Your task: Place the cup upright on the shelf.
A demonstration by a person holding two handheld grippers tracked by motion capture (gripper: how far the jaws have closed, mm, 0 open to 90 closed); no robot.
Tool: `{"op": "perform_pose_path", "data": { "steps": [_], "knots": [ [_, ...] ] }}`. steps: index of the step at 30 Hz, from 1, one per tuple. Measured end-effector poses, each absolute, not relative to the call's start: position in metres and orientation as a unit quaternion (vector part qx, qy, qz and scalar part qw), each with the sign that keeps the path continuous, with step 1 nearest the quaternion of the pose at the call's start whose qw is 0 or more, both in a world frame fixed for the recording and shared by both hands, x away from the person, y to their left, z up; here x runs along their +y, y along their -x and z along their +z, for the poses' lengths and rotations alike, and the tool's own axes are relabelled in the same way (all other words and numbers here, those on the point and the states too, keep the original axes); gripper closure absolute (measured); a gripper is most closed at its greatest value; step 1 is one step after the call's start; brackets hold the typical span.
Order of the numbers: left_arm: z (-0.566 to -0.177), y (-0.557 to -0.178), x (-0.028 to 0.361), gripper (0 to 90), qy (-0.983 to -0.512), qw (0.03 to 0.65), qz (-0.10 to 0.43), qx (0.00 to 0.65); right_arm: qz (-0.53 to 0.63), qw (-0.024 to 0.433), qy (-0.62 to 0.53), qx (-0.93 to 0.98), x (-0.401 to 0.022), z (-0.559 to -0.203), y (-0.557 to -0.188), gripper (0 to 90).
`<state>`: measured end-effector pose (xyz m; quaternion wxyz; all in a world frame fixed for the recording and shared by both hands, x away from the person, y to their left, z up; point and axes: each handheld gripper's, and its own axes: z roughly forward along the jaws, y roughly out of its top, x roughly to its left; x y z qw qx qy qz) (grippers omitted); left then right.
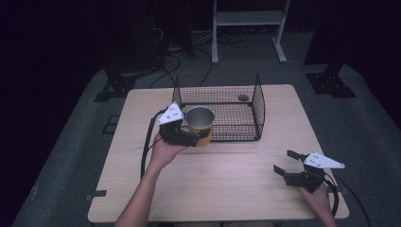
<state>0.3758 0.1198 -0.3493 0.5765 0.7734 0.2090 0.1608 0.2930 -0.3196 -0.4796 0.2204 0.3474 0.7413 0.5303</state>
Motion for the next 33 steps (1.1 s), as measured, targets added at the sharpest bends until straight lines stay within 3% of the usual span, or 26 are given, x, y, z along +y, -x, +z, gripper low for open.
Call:
{"op": "perform_pose_path", "data": {
  "steps": [33],
  "knots": [
    [-0.335, -0.439, 0.088, 14.2, -0.785, 0.57, 0.139, 0.2, 0.534, 0.218, -0.343, 0.742, -0.32, -0.48, -0.293, 13.6]
  ]
}}
